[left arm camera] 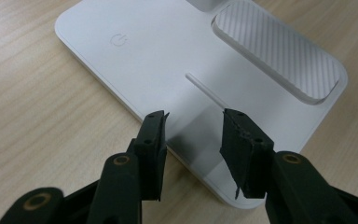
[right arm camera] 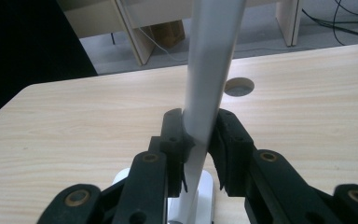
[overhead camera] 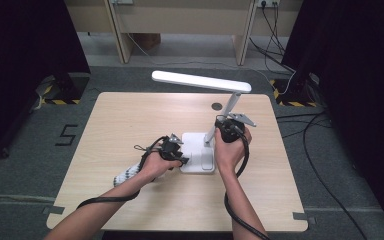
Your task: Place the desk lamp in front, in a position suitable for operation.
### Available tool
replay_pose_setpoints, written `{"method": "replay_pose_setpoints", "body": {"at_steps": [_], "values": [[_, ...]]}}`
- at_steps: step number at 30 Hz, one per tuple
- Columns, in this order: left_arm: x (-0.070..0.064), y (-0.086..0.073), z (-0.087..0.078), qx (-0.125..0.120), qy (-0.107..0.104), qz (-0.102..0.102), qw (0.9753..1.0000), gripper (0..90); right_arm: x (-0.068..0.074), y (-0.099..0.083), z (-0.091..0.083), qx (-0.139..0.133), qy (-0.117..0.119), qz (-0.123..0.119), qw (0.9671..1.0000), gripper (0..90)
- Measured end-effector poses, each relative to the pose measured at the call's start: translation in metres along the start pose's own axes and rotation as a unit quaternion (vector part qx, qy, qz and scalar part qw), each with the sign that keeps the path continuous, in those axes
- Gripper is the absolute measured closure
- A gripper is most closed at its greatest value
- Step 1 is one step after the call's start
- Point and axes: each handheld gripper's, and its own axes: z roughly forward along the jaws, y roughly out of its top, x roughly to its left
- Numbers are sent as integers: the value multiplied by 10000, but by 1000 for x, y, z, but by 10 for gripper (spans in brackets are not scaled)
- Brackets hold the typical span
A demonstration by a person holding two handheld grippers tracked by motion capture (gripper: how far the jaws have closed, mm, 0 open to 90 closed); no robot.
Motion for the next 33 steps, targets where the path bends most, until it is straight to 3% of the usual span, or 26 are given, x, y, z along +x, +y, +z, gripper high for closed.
{"method": "replay_pose_setpoints", "body": {"at_steps": [12, 27, 33], "values": [[-3, -19, -15, -30, -55, 124, 9999, 592, 14, -11, -15, 83, 102, -208, 9997, 739], [-5, -32, -22, -147, -94, 74, 9998, 582, 21, -12, -25, 254, 130, -389, 9988, 725], [-5, -33, -23, -171, -80, 72, 9998, 582, 17, -3, -33, 181, 258, -520, 9982, 618]]}}
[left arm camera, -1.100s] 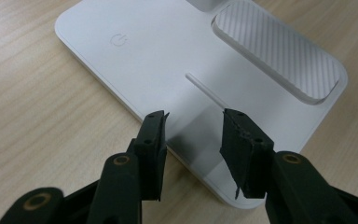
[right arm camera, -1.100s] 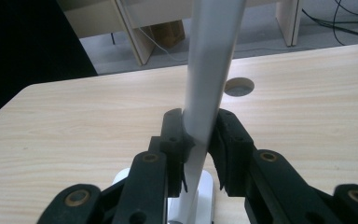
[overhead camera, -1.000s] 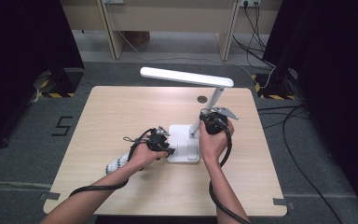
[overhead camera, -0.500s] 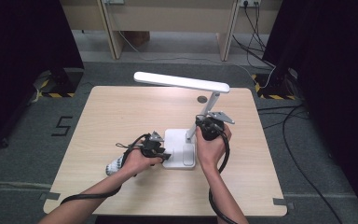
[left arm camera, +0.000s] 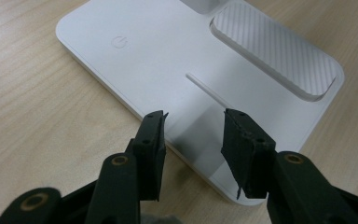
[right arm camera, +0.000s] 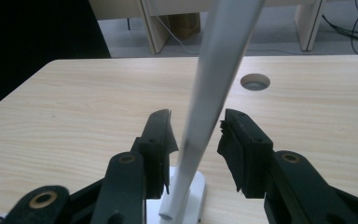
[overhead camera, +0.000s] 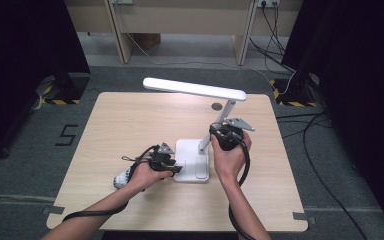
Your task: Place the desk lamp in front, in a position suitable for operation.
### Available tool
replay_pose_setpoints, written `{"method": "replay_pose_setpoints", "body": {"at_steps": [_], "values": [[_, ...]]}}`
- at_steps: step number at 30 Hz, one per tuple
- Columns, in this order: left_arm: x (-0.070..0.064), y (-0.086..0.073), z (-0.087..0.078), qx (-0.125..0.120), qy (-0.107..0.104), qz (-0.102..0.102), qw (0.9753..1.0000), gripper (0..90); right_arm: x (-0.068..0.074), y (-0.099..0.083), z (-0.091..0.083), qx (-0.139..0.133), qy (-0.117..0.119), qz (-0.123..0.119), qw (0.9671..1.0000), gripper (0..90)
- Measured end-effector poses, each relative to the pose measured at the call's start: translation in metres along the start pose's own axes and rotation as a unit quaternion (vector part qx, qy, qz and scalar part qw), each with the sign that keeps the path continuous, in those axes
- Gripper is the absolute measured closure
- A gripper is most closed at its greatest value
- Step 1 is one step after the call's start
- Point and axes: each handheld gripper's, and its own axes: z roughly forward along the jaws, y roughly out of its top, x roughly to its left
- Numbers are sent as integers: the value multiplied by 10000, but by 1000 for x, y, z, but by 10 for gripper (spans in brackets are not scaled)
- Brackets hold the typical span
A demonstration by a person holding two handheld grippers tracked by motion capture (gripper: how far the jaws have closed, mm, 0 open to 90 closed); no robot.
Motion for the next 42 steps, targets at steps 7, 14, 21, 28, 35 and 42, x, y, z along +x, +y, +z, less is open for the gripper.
{"method": "replay_pose_setpoints", "body": {"at_steps": [7, 14, 21, 28, 35, 42], "values": [[-1, 0, 0, 27, 20, 60, 10000, 582, -4, 7, 11, 61, 19, 32, 10000, 634], [-1, 0, -1, 32, 29, 106, 9999, 582, 2, 6, 14, 131, -108, 43, 9998, 728], [-2, -3, -4, 65, 10, 128, 9999, 582, 5, 4, 8, 193, -170, 106, 9996, 727], [-2, -5, -5, 36, 22, 139, 9999, 581, 7, 2, 5, 236, -167, 8, 9996, 694], [-1, -6, -6, 20, 57, 136, 9999, 560, 5, 2, -1, 219, 41, -19, 9997, 582], [1, -9, -7, -13, 54, 61, 10000, 532, 4, -6, -10, 360, 221, -120, 9990, 526]]}}
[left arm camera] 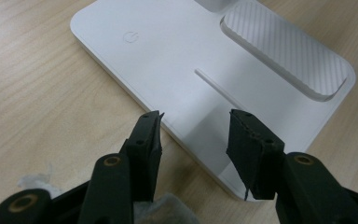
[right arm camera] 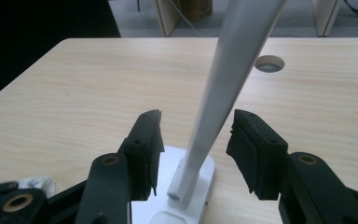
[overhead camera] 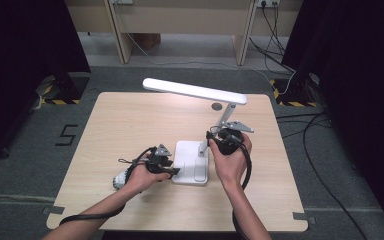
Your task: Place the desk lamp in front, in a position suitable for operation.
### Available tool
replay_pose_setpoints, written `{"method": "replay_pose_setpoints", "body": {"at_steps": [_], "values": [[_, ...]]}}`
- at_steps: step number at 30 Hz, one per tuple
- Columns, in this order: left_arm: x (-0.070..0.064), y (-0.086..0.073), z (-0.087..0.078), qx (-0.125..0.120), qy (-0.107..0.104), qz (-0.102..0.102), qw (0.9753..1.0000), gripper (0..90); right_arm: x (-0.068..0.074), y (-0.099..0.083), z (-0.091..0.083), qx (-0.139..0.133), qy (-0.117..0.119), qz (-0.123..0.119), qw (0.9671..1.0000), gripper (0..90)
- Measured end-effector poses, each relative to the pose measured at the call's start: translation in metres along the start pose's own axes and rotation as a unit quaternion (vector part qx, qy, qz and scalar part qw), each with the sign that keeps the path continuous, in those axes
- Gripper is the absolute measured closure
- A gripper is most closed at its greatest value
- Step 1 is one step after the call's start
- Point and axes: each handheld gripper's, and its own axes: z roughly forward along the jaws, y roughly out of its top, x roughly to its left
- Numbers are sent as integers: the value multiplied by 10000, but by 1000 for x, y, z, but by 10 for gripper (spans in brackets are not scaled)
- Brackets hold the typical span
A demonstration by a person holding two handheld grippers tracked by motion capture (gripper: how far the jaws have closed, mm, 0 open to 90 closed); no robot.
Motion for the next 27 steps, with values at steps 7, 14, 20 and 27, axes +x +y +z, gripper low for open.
{"method": "replay_pose_setpoints", "body": {"at_steps": [7, 14, 20, 27], "values": [[1, -2, 1, -82, -25, -88, 9999, 526, 1, -17, -8, 358, 260, -85, 9990, 537], [2, -2, 0, -88, -34, -115, 9999, 530, -4, -54, 4, 1105, 547, -60, 9924, 637], [1, -2, 1, -105, -36, -127, 9999, 537, -13, -77, 19, 1680, 449, 103, 9847, 785], [1, -1, 1, -106, -40, -109, 9999, 542, -15, -89, 30, 1885, 452, 180, 9809, 815]]}}
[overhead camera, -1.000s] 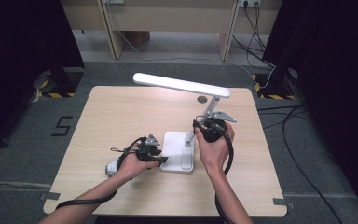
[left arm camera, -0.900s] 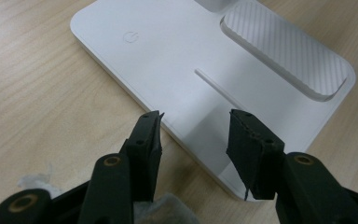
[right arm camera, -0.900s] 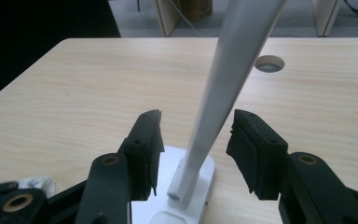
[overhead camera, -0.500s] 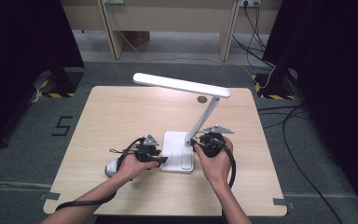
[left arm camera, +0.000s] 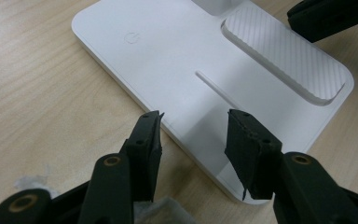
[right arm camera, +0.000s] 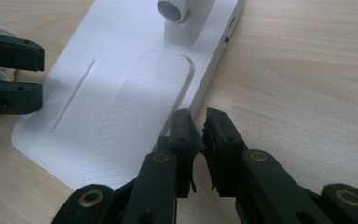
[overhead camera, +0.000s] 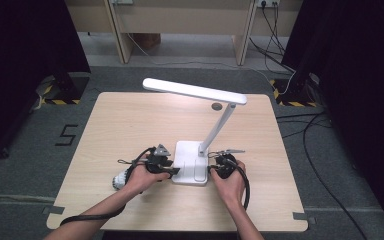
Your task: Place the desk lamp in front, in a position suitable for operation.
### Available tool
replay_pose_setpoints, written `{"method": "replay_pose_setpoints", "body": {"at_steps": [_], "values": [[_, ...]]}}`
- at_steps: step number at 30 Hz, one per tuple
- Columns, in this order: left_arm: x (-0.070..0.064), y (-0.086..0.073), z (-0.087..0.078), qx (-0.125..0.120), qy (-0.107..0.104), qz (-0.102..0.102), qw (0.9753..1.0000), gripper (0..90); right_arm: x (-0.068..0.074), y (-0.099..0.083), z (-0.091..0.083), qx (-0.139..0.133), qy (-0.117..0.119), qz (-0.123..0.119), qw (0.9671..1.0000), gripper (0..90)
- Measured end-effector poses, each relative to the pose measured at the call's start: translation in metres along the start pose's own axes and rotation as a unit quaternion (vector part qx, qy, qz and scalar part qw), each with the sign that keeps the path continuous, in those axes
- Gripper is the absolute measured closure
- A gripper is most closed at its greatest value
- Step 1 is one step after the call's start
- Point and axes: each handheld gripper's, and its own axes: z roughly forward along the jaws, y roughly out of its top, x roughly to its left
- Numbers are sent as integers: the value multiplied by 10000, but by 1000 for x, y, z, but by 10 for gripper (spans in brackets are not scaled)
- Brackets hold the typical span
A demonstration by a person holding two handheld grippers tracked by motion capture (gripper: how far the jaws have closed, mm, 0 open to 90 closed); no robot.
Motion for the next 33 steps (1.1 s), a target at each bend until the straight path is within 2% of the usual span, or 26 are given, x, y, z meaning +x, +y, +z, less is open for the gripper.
{"method": "replay_pose_setpoints", "body": {"at_steps": [10, 18, 24, 33], "values": [[2, 0, -1, 6, 45, 15, 10000, 550, 2, 2, 3, -73, -108, 33, 9999, 808], [4, 0, -3, 21, 107, 58, 9999, 553, 8, 11, 12, -153, -217, -140, 9995, 804], [7, -1, -4, 1, 124, 6, 9999, 552, 12, 18, 18, -177, -264, -267, 9991, 799], [13, -5, -8, 6, 186, -32, 9998, 553, 18, 23, 24, -180, -268, -319, 9990, 797]]}}
